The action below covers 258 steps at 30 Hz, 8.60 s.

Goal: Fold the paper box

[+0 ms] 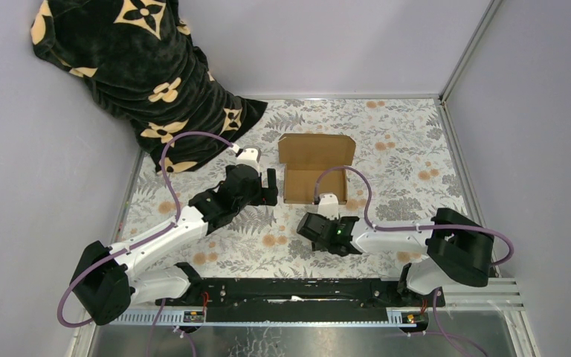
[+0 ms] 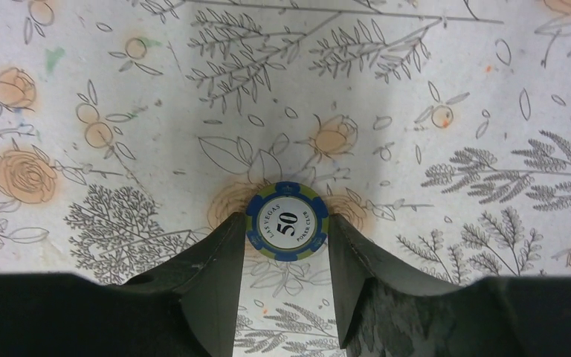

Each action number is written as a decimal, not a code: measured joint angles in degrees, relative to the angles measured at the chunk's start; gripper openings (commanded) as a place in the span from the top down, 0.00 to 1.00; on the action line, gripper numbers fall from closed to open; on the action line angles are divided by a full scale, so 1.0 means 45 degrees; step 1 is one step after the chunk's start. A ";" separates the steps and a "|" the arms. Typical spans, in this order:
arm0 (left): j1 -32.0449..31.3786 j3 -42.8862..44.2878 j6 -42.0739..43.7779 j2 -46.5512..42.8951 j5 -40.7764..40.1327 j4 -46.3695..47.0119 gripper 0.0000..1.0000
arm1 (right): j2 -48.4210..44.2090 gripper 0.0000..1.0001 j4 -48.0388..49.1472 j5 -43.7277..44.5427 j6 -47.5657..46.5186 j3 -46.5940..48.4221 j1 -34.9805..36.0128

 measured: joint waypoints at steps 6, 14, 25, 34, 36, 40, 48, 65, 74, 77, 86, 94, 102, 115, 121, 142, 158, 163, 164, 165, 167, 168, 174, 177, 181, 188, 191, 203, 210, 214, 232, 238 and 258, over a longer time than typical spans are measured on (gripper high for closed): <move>0.0000 0.0000 0.0000 0.0000 0.0000 0.0000 0.01 | 0.0384 0.56 0.0568 -0.0223 -0.0811 0.0282 -0.0525; 0.0000 0.0000 0.0005 0.0000 0.0000 -0.0005 0.01 | 0.1336 0.58 0.1666 -0.0403 -0.1987 0.0976 -0.1763; 0.0000 0.0005 0.0010 0.0049 -0.0005 -0.0005 0.01 | 0.1724 0.59 0.1885 -0.0389 -0.2633 0.1540 -0.2059; 0.0000 0.0015 0.0010 0.0155 -0.0005 -0.0010 0.01 | 0.1535 0.60 0.1404 -0.0549 -0.2681 0.1554 -0.2098; 0.0000 0.0015 0.0010 0.0185 -0.0005 -0.0010 0.01 | 0.1428 0.60 0.1073 -0.0554 -0.2701 0.1554 -0.2098; 0.0000 0.0019 0.0010 0.0194 -0.0005 -0.0005 0.01 | 0.1239 0.60 0.0442 -0.0554 -0.2754 0.1554 -0.2098; 0.0000 0.0015 0.0010 0.0199 -0.0005 -0.0005 0.01 | 0.0947 0.60 -0.0529 -0.0539 -0.2943 0.1559 -0.2098; 0.0000 0.0015 0.0005 0.0199 -0.0005 -0.0005 0.01 | 0.0622 0.59 -0.1511 -0.0282 -0.3434 0.3128 -0.2108; 0.0000 0.0015 0.0005 0.0199 -0.0005 -0.0005 0.01 | 0.0787 0.58 -0.1666 -0.0170 -0.4313 0.4828 -0.3021; 0.0000 0.0015 0.0005 0.0199 -0.0010 -0.0005 0.01 | 0.1263 0.59 -0.1433 -0.0199 -0.4721 0.5357 -0.3628; 0.0000 0.0015 0.0010 0.0199 -0.0029 -0.0015 0.01 | 0.3419 0.30 -0.0685 -0.0413 -0.5683 0.7087 -0.4721; 0.0000 0.0019 0.0053 0.0248 -0.0199 -0.0044 0.01 | 0.4172 0.26 -0.0248 -0.0879 -0.6139 0.7412 -0.5105; 0.0000 0.0044 0.0102 0.0670 -0.0248 -0.0053 0.01 | 0.2351 0.19 0.0695 -0.1817 -0.6484 0.5756 -0.5119; 0.0000 0.0044 0.0044 0.0019 -0.0442 -0.0063 0.01 | -0.2186 0.01 0.0767 -0.3546 -0.7509 0.3993 -0.5139; 0.0000 0.0321 0.0257 -0.0738 -0.0534 -0.0121 0.02 | -0.2875 0.00 0.0350 -0.4046 -0.7708 0.4017 -0.5139; 0.3240 0.4328 0.2356 0.3191 0.2385 0.0884 0.40 | -0.0505 0.42 -0.1384 -0.4595 -1.0686 0.8121 -1.0258; 0.3249 0.6013 0.5974 0.4891 0.2584 0.0957 0.34 | 0.1010 0.53 -0.1671 -0.6625 -1.3901 0.8879 -1.0783; 0.3249 0.6178 0.6586 0.5314 0.2671 0.0942 0.34 | 0.1433 0.54 -0.1681 -0.6970 -1.4144 0.8884 -1.0943; 0.3249 0.6188 0.6674 0.5391 0.2735 0.0937 0.34 | 0.1477 0.54 -0.1681 -0.7043 -1.4192 0.8884 -1.0967; 0.3249 0.6198 0.6761 0.5464 0.2783 0.0933 0.34 | 0.1501 0.54 -0.1681 -0.7130 -1.4222 0.8884 -1.0977; 0.3249 0.6232 0.6892 0.5591 0.2909 0.0899 0.34 | 0.1506 0.55 -0.1642 -0.7252 -1.4256 0.8884 -1.0996; 0.3249 0.6237 0.6941 0.5620 0.2963 0.0894 0.34 | 0.1506 0.55 -0.1593 -0.7286 -1.4280 0.8884 -1.1006; 0.3249 0.6479 0.7184 0.5639 0.3298 0.0899 0.34 | 0.1535 0.58 -0.1399 -0.7553 -1.4338 0.8884 -1.1060; 0.3249 0.6625 0.7291 0.5717 0.3376 0.0918 0.33 | 0.1681 0.59 -0.1394 -0.7563 -1.4338 0.8893 -1.1069; 0.3249 0.6708 0.7441 0.5858 0.3385 0.0908 0.32 | 0.1923 0.60 -0.1394 -0.7572 -1.4333 0.8893 -1.1069; 0.3254 0.6737 0.7631 0.6261 0.3866 0.0933 0.35 | 0.2118 0.62 -0.1389 -0.7587 -1.4333 0.9005 -1.1074; 0.3293 0.6756 0.7684 0.6562 0.4046 0.0947 0.38 | 0.2118 0.63 -0.1321 -0.7669 -1.4328 0.9058 -1.1084; 0.3317 0.7155 0.7732 0.7121 0.4527 0.0962 0.45 | 0.2317 0.67 -0.1258 -0.7907 -1.4328 0.9219 -1.1094; 0.3317 0.7480 0.7766 0.7325 0.4619 0.1035 0.56 | 0.2487 0.69 -0.1214 -0.7912 -1.4328 0.9413 -1.1094; 0.3317 0.7587 0.7771 0.7465 0.4726 0.1039 0.57 | 0.2506 0.69 -0.1205 -0.7917 -1.4328 0.9418 -1.1094; 0.3317 0.7684 0.7771 0.7645 0.5008 0.1035 0.67 | 0.2511 0.65 -0.1205 -0.8004 -1.4319 0.9418 -1.1094; 0.3317 0.7752 0.7771 0.7650 0.5037 0.1015 0.70 | 0.2511 0.66 -0.1205 -0.7995 -1.4324 0.9418 -1.1094; 0.3317 0.7878 0.7766 0.7868 0.5047 0.0981 0.74 | 0.2545 0.67 -0.1195 -0.7766 -1.4319 0.9418 -1.1094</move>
